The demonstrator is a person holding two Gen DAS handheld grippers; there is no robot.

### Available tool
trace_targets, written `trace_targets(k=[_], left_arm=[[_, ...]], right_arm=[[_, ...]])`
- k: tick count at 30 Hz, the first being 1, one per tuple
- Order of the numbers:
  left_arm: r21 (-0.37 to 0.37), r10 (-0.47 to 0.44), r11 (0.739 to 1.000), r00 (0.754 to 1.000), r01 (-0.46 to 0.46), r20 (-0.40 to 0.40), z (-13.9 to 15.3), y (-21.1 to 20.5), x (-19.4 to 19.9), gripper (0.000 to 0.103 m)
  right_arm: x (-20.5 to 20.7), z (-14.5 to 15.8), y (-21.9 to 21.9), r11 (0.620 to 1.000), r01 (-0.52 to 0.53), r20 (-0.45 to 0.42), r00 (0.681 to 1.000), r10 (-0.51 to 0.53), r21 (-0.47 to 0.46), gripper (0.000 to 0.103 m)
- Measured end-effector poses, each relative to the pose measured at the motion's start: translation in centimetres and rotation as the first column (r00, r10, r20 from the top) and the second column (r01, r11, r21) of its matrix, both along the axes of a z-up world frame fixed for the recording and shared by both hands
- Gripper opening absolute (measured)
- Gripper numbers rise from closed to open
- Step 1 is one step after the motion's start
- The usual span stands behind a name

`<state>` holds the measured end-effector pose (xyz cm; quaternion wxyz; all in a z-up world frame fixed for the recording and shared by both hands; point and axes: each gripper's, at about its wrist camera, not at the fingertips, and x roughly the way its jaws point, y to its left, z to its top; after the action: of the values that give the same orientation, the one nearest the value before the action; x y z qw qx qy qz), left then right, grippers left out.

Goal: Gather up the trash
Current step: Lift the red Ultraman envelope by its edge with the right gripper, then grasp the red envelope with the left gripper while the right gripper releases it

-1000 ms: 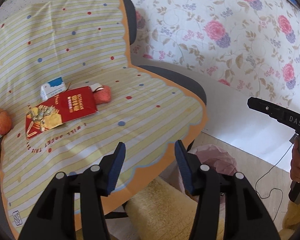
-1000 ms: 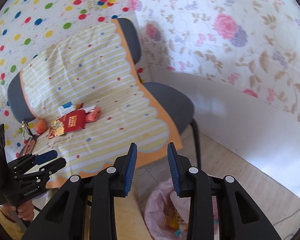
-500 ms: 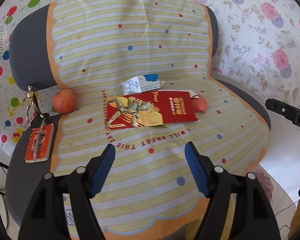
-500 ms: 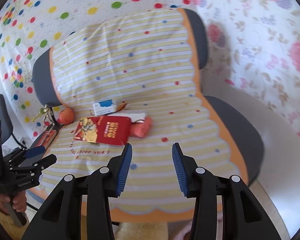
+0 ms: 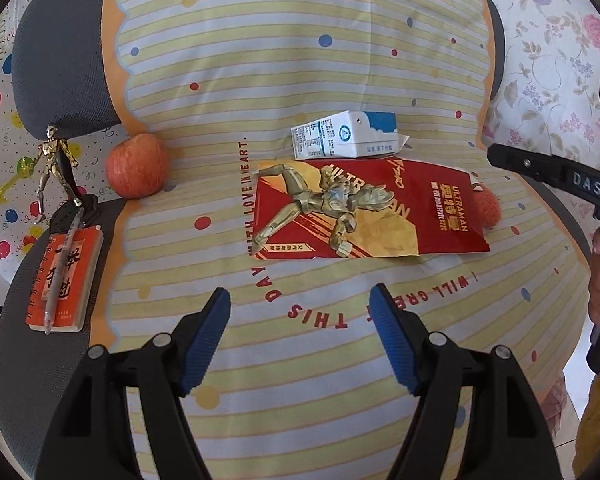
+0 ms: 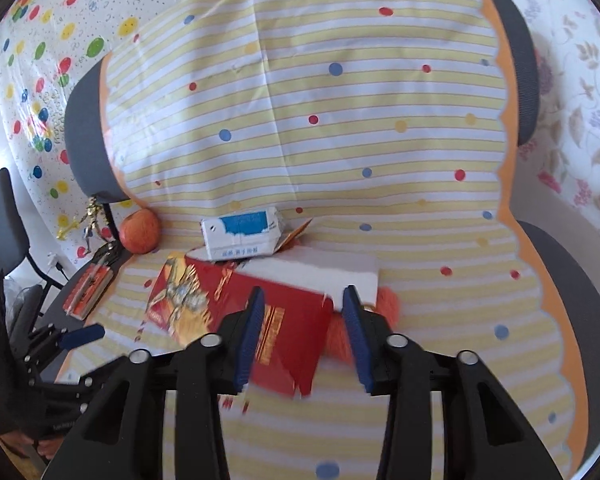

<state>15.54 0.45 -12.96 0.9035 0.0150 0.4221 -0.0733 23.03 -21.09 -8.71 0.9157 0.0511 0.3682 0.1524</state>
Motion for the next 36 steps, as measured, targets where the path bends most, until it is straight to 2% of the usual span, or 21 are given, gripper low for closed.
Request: trace_targets(k=[4, 9, 12, 16, 19, 21, 24, 26, 30, 31, 33, 36], left_arm=[[-0.018, 0.004, 1.0, 1.0, -0.005, -0.015, -0.5, 0.7, 0.8, 0.07], [-0.026, 0.024, 0.999, 1.0, -0.025, -0.019, -0.6, 1.7, 0.9, 0.07], [-0.033, 0.031, 0.999, 0.999, -0.031, -0.022, -0.6, 2.1, 0.7, 0.07], [-0.001, 0.035, 0.999, 0.998, -0.035, -0.051, -1.2, 2.0, 0.1, 0.07], [0.009, 0.068, 0.998, 0.996, -0.067, -0.065, -1.4, 2.6, -0.2, 0.07], [0.005, 0.092, 0.996, 0.994, -0.092, -0.06, -1.1, 3.1, -0.6, 0.07], [-0.014, 0.117, 0.993, 0.992, -0.118, -0.038, 0.0, 3.9, -1.4, 0.07], [-0.03, 0.117, 0.993, 0.993, -0.117, -0.028, 0.7, 4.1, -2.0, 0.07], [-0.047, 0.097, 0.994, 0.995, -0.099, -0.027, 1.4, 3.6, -2.9, 0.07], [-0.052, 0.096, 0.994, 0.995, -0.097, -0.029, 1.5, 3.3, -3.0, 0.07], [-0.07, 0.088, 0.993, 0.995, -0.091, -0.044, 1.4, 2.7, -3.0, 0.073], [-0.111, 0.067, 0.991, 0.996, -0.074, -0.065, 1.2, 1.4, -3.0, 0.081]], right_arm=[[3.3, -1.4, 0.0, 0.994, -0.045, -0.067, 0.996, 0.053, 0.104, 0.025], [5.4, -2.9, -0.4, 0.982, -0.05, -0.146, 0.986, 0.077, 0.184, 0.039], [4.8, -3.7, -0.8, 0.963, -0.078, -0.198, 0.971, 0.131, 0.258, 0.039], [1.4, -4.3, 0.1, 0.951, -0.145, -0.248, 0.945, 0.215, 0.273, 0.039], [-1.9, -4.5, 1.7, 0.95, -0.196, -0.273, 0.926, 0.261, 0.244, 0.035], [-4.1, -4.4, 2.9, 0.952, -0.227, -0.261, 0.925, 0.277, 0.206, 0.022], [-6.6, -3.9, 4.1, 0.955, -0.228, -0.236, 0.934, 0.27, 0.192, 0.017], [-7.6, -3.8, 4.7, 0.953, -0.22, -0.235, 0.935, 0.267, 0.206, 0.017], [-9.3, -4.1, 5.7, 0.935, -0.258, -0.26, 0.911, 0.319, 0.242, 0.033], [-9.8, -3.9, 5.7, 0.938, -0.265, -0.249, 0.915, 0.318, 0.223, 0.033], [-10.8, -2.9, 5.1, 0.958, -0.252, -0.192, 0.942, 0.275, 0.134, 0.035], [-11.9, -1.5, 3.5, 0.982, -0.186, -0.104, 0.977, 0.189, 0.034, 0.048]])
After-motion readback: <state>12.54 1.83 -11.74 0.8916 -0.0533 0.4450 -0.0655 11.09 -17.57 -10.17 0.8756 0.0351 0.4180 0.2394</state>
